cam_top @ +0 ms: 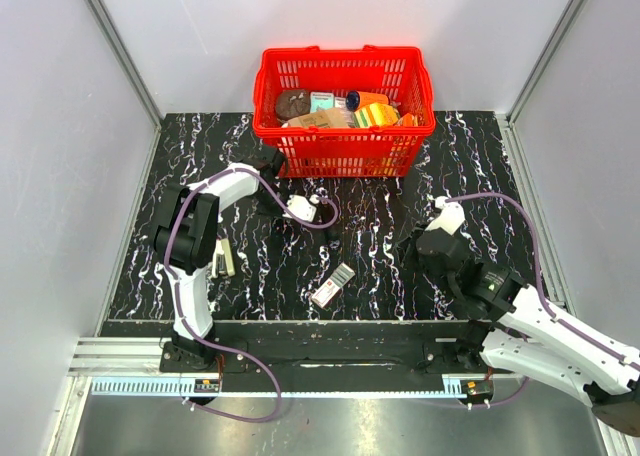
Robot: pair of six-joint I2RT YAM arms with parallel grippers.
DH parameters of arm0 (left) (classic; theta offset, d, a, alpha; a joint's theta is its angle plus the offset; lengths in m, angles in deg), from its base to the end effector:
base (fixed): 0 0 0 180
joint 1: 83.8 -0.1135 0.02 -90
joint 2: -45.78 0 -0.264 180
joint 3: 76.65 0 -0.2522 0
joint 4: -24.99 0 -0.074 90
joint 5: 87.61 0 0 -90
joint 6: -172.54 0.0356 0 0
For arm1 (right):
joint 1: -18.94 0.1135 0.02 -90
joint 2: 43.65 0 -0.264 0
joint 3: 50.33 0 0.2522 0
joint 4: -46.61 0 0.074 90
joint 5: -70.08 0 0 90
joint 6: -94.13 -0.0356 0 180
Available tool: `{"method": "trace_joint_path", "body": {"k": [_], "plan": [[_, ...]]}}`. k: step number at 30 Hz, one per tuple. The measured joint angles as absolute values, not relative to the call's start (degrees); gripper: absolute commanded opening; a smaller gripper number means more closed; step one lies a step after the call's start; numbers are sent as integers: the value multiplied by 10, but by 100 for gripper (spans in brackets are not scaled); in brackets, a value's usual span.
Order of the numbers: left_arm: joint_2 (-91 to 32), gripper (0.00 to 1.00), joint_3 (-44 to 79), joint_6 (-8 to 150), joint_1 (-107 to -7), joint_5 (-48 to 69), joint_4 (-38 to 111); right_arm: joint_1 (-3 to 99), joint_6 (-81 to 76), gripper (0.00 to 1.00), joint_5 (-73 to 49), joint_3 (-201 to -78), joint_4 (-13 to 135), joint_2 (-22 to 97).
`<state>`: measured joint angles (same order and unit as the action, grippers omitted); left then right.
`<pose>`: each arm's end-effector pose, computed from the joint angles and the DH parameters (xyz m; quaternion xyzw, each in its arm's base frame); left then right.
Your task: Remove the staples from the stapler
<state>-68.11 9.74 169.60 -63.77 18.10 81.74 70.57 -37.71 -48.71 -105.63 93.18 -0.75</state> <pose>0.3610 -0.1419 0.1620 0.8009 0.5724 -0.0514 0.1683 0.1127 0.1148 0.2883 0.0429 0.8627 0.1796 0.4708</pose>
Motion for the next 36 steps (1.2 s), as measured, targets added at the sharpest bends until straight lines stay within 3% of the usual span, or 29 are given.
{"method": "trace_joint_path", "body": {"k": [8, 20, 30, 36], "plan": [[-682, 12, 97, 1696, -633, 178, 828, 706, -377, 22, -487, -1056, 932, -9], [-660, 5, 111, 1607, -621, 215, 875, 706, -377, 23, -487, -1056, 932, -10], [-550, 6, 17, 1412, -621, 474, 986, 706, -364, 27, -485, -1064, 931, -19], [-453, 7, 7, 1172, -623, 658, 879, 706, -341, 40, -445, -1116, 900, -5]]}}
